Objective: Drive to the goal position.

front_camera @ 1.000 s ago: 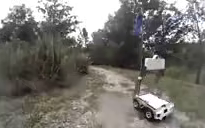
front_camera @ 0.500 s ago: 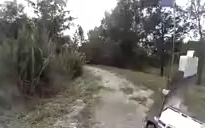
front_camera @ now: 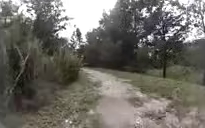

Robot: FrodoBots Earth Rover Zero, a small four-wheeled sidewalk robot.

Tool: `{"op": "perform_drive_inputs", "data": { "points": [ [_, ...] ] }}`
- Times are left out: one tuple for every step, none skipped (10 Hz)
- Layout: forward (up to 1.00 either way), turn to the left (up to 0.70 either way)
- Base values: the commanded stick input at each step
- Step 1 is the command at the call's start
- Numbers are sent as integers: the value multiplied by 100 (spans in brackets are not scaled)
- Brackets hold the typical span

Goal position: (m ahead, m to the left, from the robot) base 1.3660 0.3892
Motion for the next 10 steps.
{"op": "perform_drive_inputs", "data": {
  "points": [
    [85, 0],
    [85, 0],
    [85, 0],
    [85, 0],
    [85, 0],
    [85, 0],
    [85, 0],
    [85, 0],
    [85, 0],
    [85, 0]
  ]
}}
